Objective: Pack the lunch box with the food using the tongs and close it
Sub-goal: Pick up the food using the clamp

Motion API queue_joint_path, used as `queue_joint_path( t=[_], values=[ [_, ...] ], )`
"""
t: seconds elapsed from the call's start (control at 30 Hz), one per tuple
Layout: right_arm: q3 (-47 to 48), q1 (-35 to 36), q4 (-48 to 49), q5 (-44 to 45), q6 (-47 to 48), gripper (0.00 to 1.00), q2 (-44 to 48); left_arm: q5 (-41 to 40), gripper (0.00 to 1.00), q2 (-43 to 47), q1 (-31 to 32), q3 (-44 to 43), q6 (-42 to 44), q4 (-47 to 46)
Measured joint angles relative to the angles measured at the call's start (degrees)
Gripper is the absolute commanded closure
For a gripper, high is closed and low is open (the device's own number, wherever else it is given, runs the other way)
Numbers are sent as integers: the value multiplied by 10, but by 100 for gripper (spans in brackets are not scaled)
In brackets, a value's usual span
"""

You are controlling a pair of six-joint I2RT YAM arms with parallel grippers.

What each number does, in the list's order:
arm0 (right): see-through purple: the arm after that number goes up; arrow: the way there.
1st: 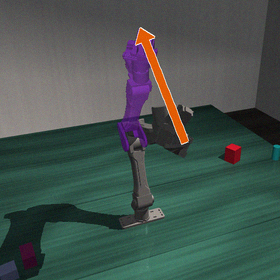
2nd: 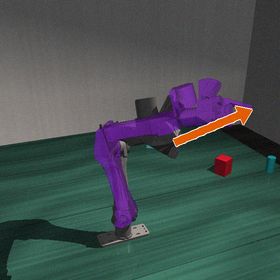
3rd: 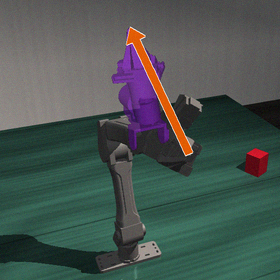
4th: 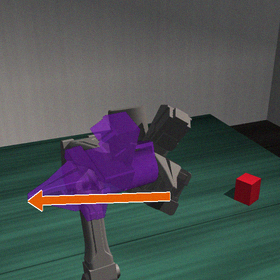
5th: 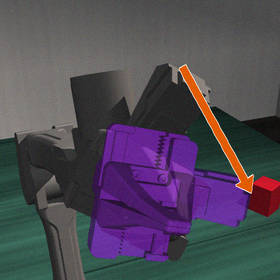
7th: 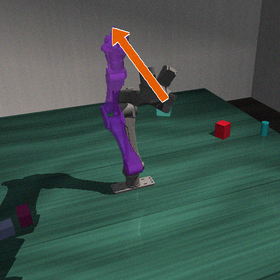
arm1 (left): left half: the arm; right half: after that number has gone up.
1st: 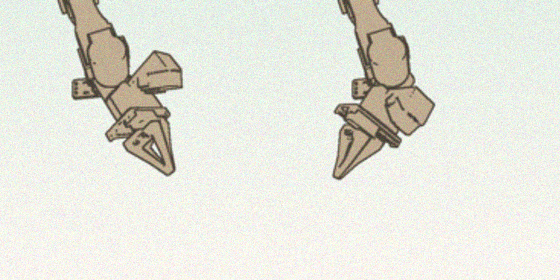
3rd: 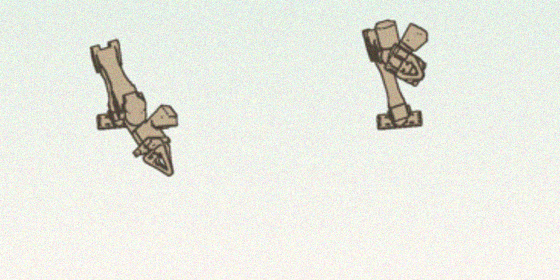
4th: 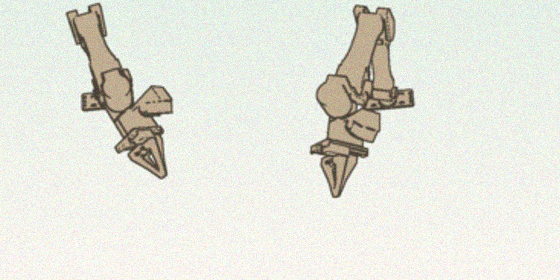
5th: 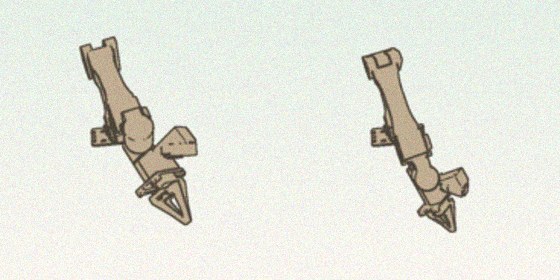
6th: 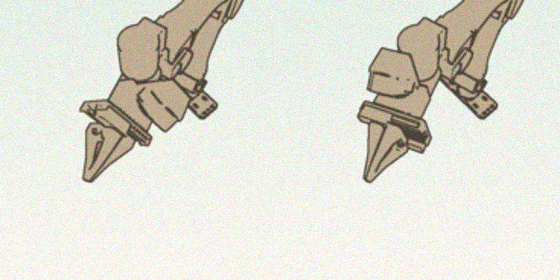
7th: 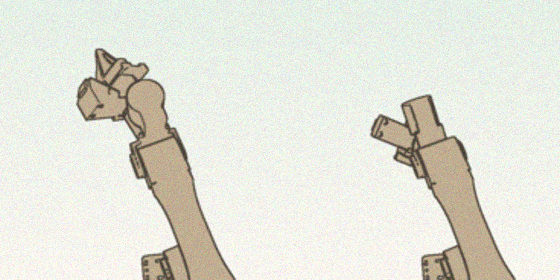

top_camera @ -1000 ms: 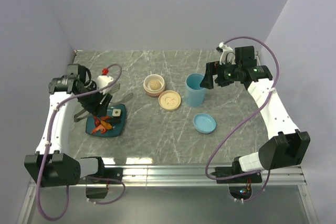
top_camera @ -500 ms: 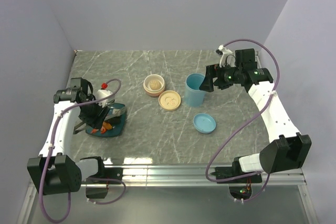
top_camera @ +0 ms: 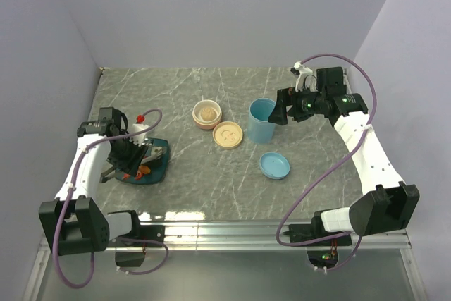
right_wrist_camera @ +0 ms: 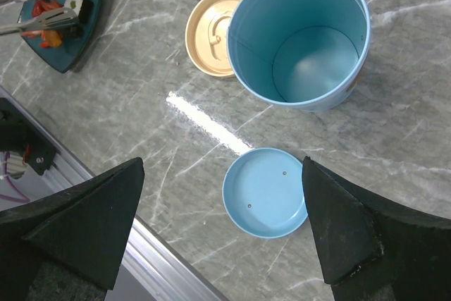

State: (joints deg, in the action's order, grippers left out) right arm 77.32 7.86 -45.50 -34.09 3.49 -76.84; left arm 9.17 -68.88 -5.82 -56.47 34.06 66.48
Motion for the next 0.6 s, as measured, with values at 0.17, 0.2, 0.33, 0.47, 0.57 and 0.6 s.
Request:
queue_joint_path(
  t=[0.17,0.2,0.33,0.47,0.57,0.6],
  values=[
    [0,0,0,0,0,0,0,-5,46,-9,0,10,-10,-13],
    [0,0,0,0,0,0,0,-6,46,-11,0,11,-12,-14],
    [0,0,0,0,0,0,0,-12,45,-17,0,19,-18,-24],
    [0,0,0,0,0,0,0,-17,45,-26,0,28,-20,-33],
    [0,0,0,0,0,0,0,-21,44,-30,0,28,-22,-36],
    [0,0,0,0,0,0,0,-22,44,-30,0,28,-22,-37]
  ],
)
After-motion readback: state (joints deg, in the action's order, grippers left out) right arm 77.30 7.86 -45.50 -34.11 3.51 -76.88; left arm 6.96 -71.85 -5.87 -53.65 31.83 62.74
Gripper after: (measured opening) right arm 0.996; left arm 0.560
